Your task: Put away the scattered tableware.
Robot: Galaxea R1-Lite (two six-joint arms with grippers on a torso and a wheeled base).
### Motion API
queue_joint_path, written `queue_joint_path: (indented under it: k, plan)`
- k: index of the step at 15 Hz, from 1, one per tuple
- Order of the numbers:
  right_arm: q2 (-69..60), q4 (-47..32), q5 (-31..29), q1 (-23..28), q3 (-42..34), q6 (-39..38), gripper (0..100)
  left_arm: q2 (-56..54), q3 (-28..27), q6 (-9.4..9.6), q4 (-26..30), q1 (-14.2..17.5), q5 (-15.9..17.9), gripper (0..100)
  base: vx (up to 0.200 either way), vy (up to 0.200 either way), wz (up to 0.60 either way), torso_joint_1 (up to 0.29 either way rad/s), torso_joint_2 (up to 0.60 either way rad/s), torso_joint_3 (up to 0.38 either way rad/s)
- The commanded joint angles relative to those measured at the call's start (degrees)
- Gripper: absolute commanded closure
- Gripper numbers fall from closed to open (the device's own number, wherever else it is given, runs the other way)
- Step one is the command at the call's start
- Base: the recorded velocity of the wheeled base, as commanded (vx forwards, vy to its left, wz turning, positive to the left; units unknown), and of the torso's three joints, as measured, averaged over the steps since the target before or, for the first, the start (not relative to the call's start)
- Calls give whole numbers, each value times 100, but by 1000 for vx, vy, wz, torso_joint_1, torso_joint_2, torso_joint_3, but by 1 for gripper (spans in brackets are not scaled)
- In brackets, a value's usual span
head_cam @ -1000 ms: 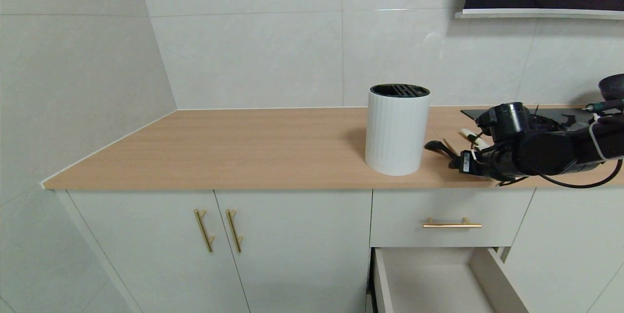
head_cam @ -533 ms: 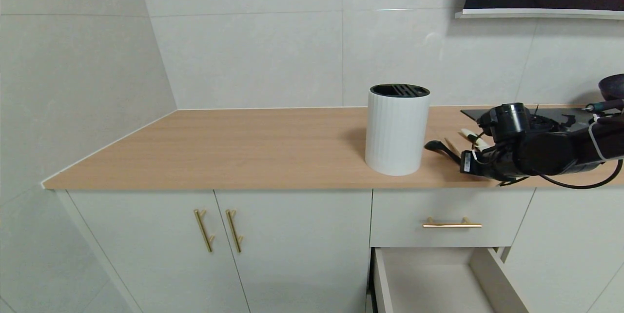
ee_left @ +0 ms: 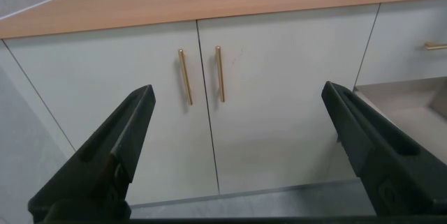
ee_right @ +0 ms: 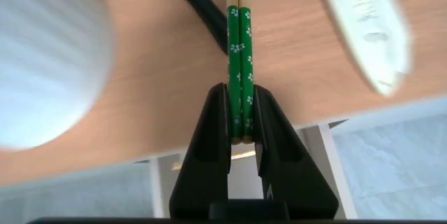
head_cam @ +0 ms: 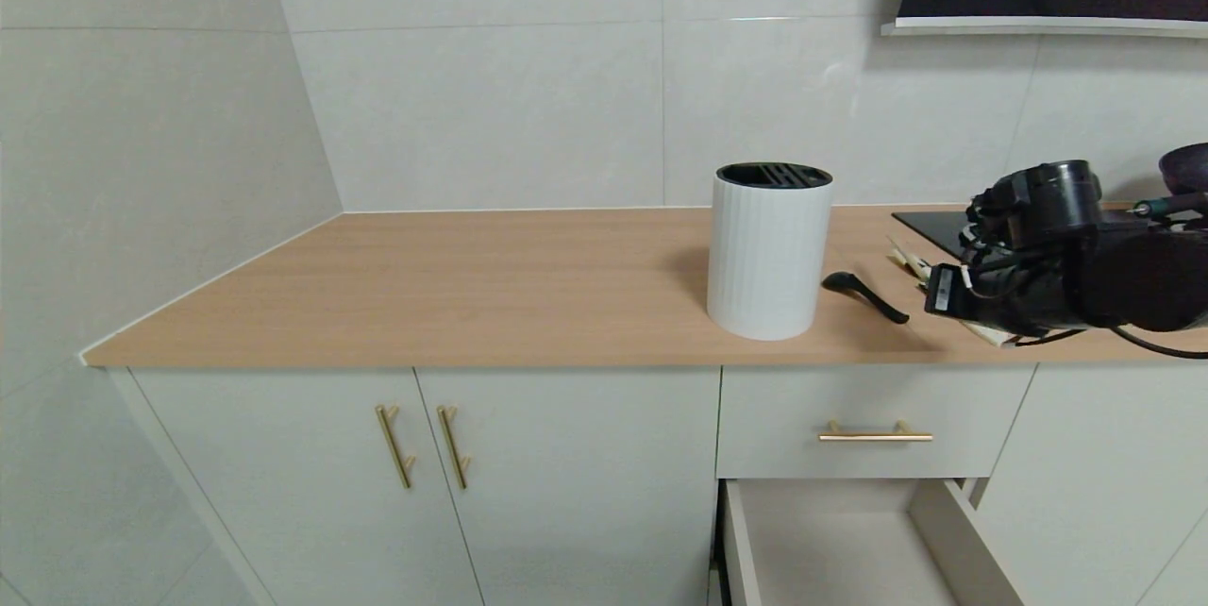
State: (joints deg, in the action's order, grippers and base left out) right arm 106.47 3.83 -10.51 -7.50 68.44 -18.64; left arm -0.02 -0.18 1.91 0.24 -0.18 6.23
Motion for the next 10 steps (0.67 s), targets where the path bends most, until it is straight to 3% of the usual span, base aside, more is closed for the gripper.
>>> queue_joint_path:
  k: [1,4,6,8,10]
  plan:
    - [-1867,-198,146,-41,-1017,-43,100,2,1,2,2,1,1,0,0,0,0,0,0,0]
    - [-3185,-980,726,-41,-1685,-34,100,2,1,2,2,1,1,0,0,0,0,0,0,0]
    - [-3774,-1561,1209,-41,-1729,-26,100,2,1,2,2,1,1,0,0,0,0,0,0,0]
    - [-4328,-2264,2167,-33,-1702,238,100,2,1,-7,2,1,1,0,0,0,0,0,0,0]
    - [-4337,-2387,2299,-41,-1746,335,100,2,1,2,2,1,1,0,0,0,0,0,0,0]
